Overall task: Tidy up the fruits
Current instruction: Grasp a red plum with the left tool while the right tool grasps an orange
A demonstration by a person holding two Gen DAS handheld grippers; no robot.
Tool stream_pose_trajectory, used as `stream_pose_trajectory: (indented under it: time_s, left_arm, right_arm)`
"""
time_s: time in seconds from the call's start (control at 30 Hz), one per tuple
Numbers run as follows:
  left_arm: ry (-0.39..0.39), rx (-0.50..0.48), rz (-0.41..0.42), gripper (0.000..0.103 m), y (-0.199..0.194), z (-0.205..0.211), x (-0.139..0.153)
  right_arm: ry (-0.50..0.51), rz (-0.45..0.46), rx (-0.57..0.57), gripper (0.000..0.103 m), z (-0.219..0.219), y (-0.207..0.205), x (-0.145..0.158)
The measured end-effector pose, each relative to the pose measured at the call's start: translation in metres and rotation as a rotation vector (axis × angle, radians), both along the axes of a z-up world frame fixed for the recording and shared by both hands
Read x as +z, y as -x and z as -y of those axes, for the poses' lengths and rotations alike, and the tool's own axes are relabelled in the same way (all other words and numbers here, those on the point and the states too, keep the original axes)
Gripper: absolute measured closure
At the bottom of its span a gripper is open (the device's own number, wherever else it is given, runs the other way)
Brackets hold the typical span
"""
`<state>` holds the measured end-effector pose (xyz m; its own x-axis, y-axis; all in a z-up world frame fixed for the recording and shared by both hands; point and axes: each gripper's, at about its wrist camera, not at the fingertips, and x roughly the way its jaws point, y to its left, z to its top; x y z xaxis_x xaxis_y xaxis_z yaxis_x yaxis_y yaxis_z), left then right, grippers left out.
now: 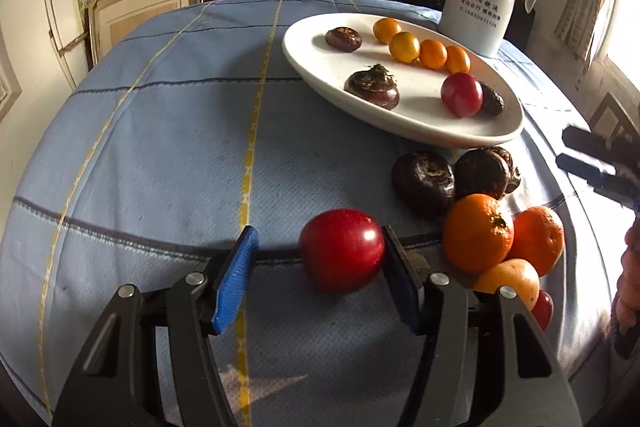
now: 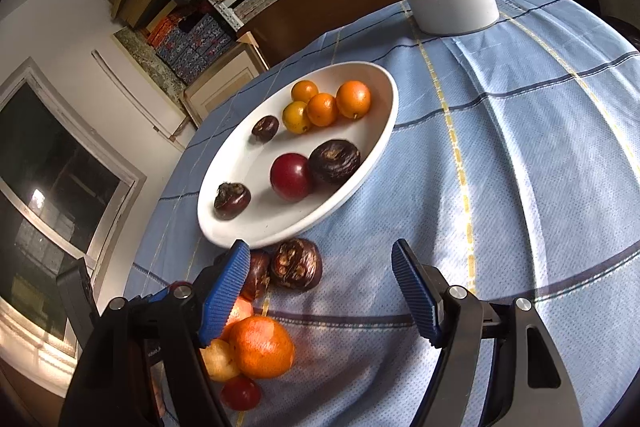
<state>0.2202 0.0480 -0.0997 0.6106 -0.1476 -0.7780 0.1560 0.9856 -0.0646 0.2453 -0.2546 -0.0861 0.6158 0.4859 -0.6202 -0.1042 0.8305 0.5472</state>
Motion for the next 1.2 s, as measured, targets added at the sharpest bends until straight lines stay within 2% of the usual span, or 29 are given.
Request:
stream_pose_trajectory:
  time_s: [0.27,0.37,0.43,0.53,0.63,0.7,0.9,1.2]
  left_arm:
    - [-0.001,-0.005,0.004,0.049,0.000,0.002,0.000]
    - [-0.002,-0.005,0.004,0.049,-0.001,0.002,0.000]
    - [-0.006,-0.006,0.005,0.049,-0.001,0.002,0.000]
    - [-0.008,-0.006,0.006,0.050,-0.001,0.002,-0.001]
    - [0.009,-0.019,0.009,0.060,-0.001,0.003,0.000]
    - [0.014,-0.029,0.010,0.064,-0.001,0.005,0.001]
    - [0.033,-0.018,0.009,0.065,-0.001,0.002,0.002]
    - [0.070,0.009,0.038,0.065,0.001,-0.008,0.012]
  right_arm:
    - [0.015,-0.031,0.151,0.029,-0.031,0.023,-0.012]
    - [0.032,-0.040,0.185,0.035,-0.042,0.025,-0.015]
    - [0.034,-0.052,0.195,0.043,-0.045,0.023,-0.018]
    - [0.043,-0.050,0.210,0.050,-0.049,0.023,-0.020]
    - [0.044,-0.045,0.247,0.059,-0.057,0.025,-0.021]
    - [0.068,-0.029,0.252,0.059,-0.061,0.027,-0.019]
    - [0.065,-0.018,0.238,0.060,-0.062,0.029,-0.015]
    - [-0.007,0.006,0.177,0.060,-0.037,0.027,-0.007]
